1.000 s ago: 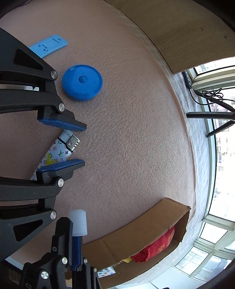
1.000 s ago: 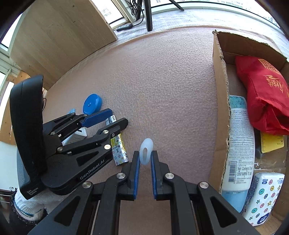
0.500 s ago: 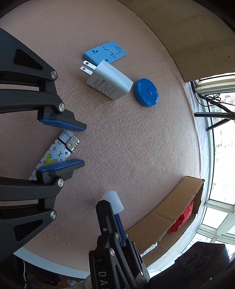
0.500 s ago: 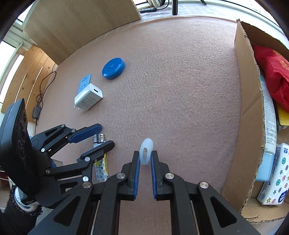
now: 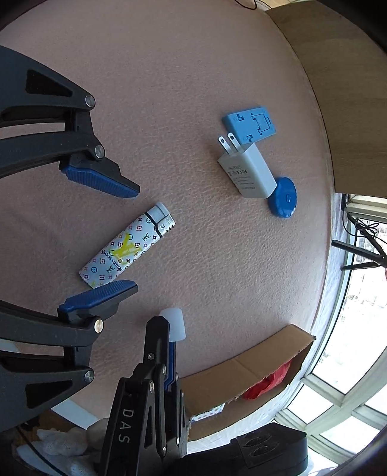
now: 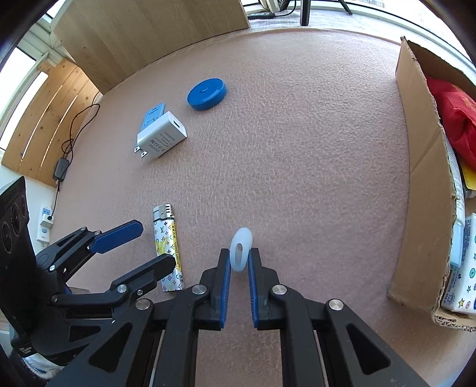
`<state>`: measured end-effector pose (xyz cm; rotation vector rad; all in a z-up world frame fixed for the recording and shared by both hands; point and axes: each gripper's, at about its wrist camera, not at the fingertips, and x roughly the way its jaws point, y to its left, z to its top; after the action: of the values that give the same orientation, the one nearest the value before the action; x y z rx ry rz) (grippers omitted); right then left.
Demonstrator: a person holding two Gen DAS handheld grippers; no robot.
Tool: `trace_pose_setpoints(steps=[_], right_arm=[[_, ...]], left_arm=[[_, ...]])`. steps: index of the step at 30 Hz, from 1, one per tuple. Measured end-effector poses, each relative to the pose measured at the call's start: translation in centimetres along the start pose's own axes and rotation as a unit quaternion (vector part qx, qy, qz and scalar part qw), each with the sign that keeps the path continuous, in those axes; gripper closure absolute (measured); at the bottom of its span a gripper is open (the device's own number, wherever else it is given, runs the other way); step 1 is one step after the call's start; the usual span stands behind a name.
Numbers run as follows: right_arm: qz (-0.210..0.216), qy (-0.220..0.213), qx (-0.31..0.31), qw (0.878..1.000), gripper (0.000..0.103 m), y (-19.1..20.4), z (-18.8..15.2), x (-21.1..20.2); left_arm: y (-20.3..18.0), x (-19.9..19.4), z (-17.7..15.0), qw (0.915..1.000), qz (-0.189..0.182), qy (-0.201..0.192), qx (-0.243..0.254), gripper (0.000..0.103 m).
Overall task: Organize objects
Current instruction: 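Grasp the patterned lighter with the left tool while the right tool holds the cup, then carry the lighter and cup over the box with both tools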
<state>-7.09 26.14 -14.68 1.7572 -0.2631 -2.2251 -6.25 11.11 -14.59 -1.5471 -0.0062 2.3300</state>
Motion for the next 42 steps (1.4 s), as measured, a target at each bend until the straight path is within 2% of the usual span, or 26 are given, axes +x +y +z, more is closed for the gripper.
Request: trace_pose_setpoints(steps=[7,12,17,29,35,42], right_arm=[[0.001,-0.006,0.002,1.0,0.092,0.1,-0.5,-0.3],[-0.001,-0.011,0.001,1.0,0.092,0.0,-0.6,-0.5],[-0.001,-0.012,-0.002,1.0,0.092,-0.3,-0.6,-0.7],[0.002,-0.031,-0.012,0.999,0.092,-0.4,-0.9,-2.1],[0.007,-0.056,-0.006,0.998,0.092,-1.1,-0.8,-4.5],[0.001,-0.089,0.006,0.996,0.092,-2.7,-0.7,-7.8]], left_arm=[[-1.1,0.7,-0.4,0.9999,0.012,0.0,0.004,0.042],[-0.6,0.5,-0.6,0.9997,0.022,-0.002,0.013,0.066],[0.7,0.2,-0.7,0.9996,0.024,-0.001,0.013,0.079],[2.1,-1.9,0.0,0.9987,-0.03,-0.027,-0.032,0.08],[1.3,-3.5,1.2,0.9977,-0.041,-0.045,-0.028,0.08],[-1.2,-5.0,3.9,0.9962,-0.058,-0.066,0.0,0.08]])
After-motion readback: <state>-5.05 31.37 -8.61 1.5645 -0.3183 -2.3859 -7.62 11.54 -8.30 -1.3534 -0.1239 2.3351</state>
